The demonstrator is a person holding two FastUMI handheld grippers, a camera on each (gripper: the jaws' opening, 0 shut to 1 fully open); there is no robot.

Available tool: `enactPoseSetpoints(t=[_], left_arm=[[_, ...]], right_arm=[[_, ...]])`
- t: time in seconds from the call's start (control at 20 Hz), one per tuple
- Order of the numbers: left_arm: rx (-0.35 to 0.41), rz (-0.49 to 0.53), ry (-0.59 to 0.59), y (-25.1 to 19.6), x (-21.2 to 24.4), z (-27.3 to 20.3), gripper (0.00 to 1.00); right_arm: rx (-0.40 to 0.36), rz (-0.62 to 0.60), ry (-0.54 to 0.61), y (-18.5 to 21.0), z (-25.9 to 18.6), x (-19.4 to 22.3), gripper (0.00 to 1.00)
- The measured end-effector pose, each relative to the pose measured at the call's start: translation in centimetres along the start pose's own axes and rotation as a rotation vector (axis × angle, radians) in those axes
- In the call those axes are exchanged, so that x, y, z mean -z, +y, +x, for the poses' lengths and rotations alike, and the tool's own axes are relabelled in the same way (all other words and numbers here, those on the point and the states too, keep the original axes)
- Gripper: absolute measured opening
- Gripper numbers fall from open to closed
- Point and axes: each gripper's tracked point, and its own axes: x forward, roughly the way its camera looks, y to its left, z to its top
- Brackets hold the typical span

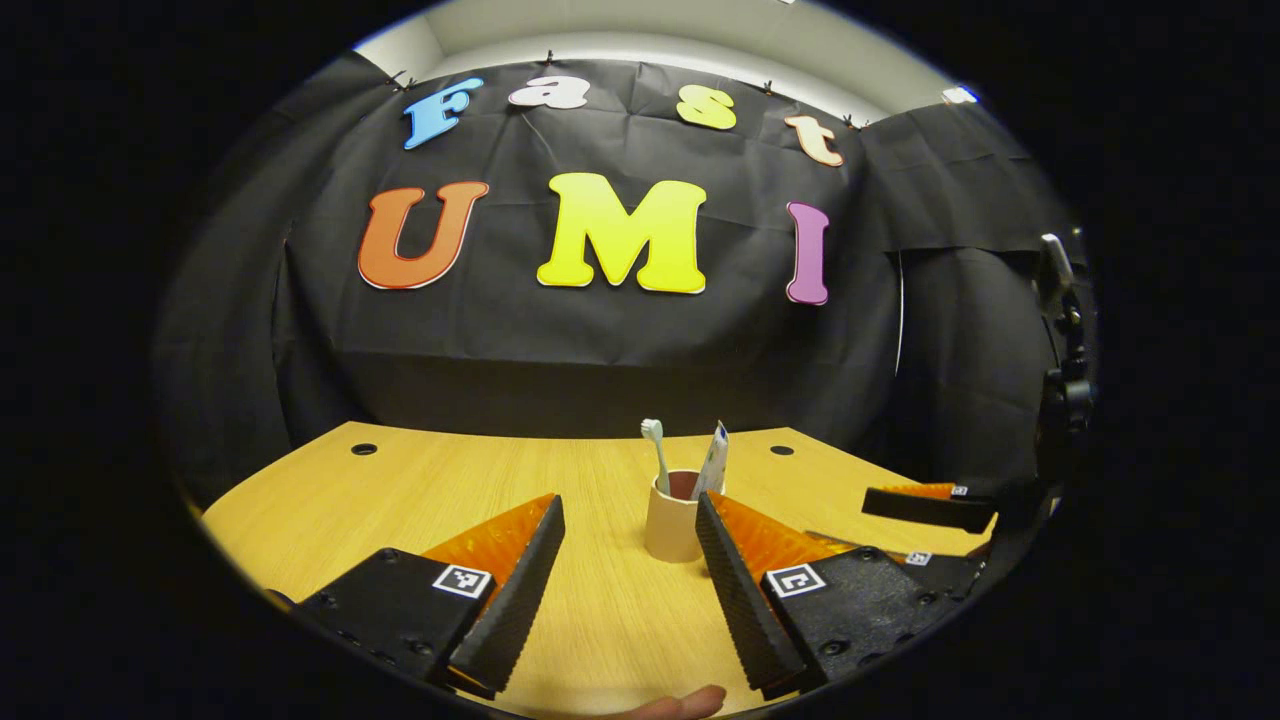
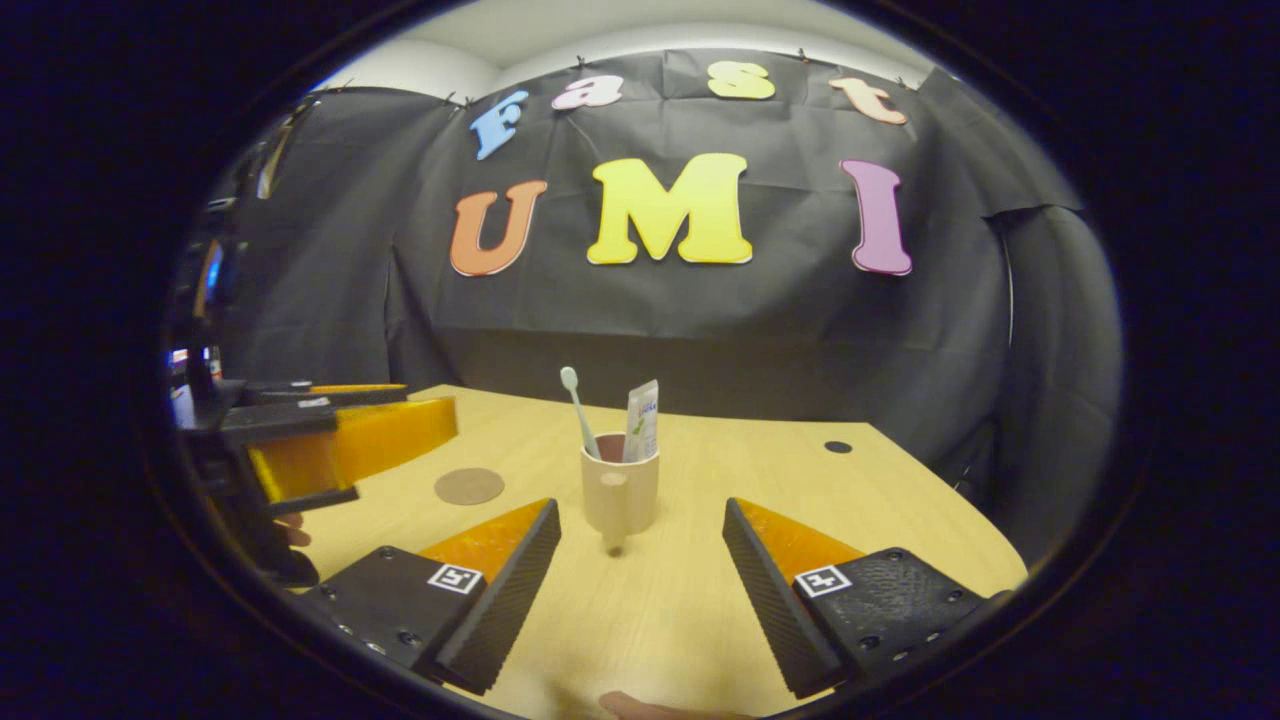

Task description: Put the toothbrush and toothpaste on the desktop into the cup, then pick up the cup and place it on the coaster on the desktop.

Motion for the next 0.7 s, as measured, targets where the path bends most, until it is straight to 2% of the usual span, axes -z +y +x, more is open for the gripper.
enactPoseSetpoints(t=[0.1,0.15,0.3,0.4,0.7], left_arm=[[-0.004,0.017,0.006,0.7,0.9,-1.4,0.89],[-0.007,0.014,0.010,1.1,1.4,-2.0,0.90],[-0.023,0.004,0.011,2.4,2.7,-3.4,0.93],[-0.030,-0.010,0.020,3.2,3.6,-3.8,0.94],[-0.116,-0.002,-0.002,6.7,4.1,-4.9,0.94]], right_arm=[[0.047,-0.016,0.002,-0.7,1.5,-0.8,0.96],[0.043,-0.009,0.030,-0.6,2.3,-0.7,0.96],[0.007,0.032,0.126,0.1,4.5,-0.7,0.99],[-0.004,0.051,0.168,0.4,5.8,-1.3,0.96],[-0.074,0.052,0.406,2.5,9.4,-1.6,0.97]])
